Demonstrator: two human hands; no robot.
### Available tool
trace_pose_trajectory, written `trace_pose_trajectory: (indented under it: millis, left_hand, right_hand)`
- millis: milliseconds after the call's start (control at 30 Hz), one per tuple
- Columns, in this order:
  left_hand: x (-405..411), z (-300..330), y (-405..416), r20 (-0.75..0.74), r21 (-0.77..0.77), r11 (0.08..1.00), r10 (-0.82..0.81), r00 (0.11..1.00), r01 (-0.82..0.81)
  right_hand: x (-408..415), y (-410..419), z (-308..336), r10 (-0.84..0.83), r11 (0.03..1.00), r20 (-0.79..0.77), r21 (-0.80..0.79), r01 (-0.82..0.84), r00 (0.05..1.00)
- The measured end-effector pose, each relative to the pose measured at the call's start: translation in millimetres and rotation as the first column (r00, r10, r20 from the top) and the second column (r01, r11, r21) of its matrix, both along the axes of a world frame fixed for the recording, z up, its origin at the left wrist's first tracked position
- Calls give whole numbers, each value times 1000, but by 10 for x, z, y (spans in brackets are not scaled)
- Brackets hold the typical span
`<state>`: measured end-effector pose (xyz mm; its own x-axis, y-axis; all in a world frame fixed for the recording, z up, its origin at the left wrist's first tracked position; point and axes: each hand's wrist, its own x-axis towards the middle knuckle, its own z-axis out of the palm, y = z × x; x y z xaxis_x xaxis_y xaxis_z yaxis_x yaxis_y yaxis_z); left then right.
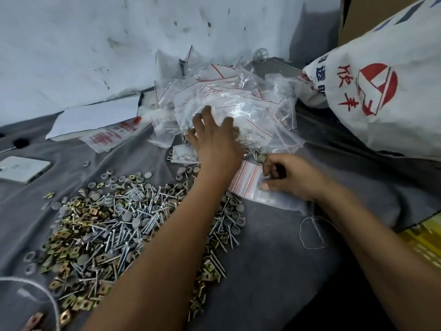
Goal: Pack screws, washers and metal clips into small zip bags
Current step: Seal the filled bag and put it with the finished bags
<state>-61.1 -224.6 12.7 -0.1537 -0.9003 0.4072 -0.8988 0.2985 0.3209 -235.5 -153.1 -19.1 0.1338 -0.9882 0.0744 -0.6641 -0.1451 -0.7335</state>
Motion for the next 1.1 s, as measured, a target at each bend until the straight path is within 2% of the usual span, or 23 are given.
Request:
trace_pose_trajectory:
  millis: [33,67,167,267,400,500,567,667,733,833,900,967,1033,1100]
  left_hand:
    - [3,16,108,-70,-96,994,37,997,-43]
    - [8,21,192,-151,-124,991,34,988,-53]
    - [27,-1,351,-401,103,994,0,916,45]
    - [52,-35,419,-501,208,976,46,864,68]
    - [72,-16,452,-599,173,985,89,796,20]
    - [111,16,454,-721,224,974,160,674,8]
    - [130,14,440,-766,311,950,239,597,20]
    - [158,-4,414,-781,412,910,331,530,39]
    - [172,-5,420,-790,400,916,325,520,35]
    - [78,-20,525,-717,269,963,183,672,24]
    - [-84,-76,628,-642,280,953,97,760,115]
    - [-266,-181,741,-522,350,918,27,852,186]
    - [-422,-325,844,-257,340,922,-101,961,187]
    - [-520,-450,936,18,294,942,-172,985,160]
  right_hand:
    - [18,23,-8,-15,999,-57,-40,12,998]
    - [44,52,-16,-33,996,-154,-91,19,988]
    - [165,183,-50,-72,988,-429,-154,6,900]
    - [268,284,-34,-102,979,-502,-201,-2,859]
    - [475,396,-25,-183,951,-589,-308,-9,787]
    - [521,447,-39,-219,935,-554,-354,11,803]
    - [484,454,-43,-225,927,-473,-372,38,852]
    - [442,458,-73,-289,883,-285,-449,140,914]
    - [433,432,-106,-358,853,-162,-458,251,920]
    - [406,349,-138,-443,833,113,-314,455,890]
    - [398,280,-134,-537,776,329,-168,607,777]
    - [393,217,-105,-638,682,432,-66,728,637]
    - [385,180,-63,-708,601,466,3,799,531]
    - [354,186,-38,-741,531,482,-4,847,467]
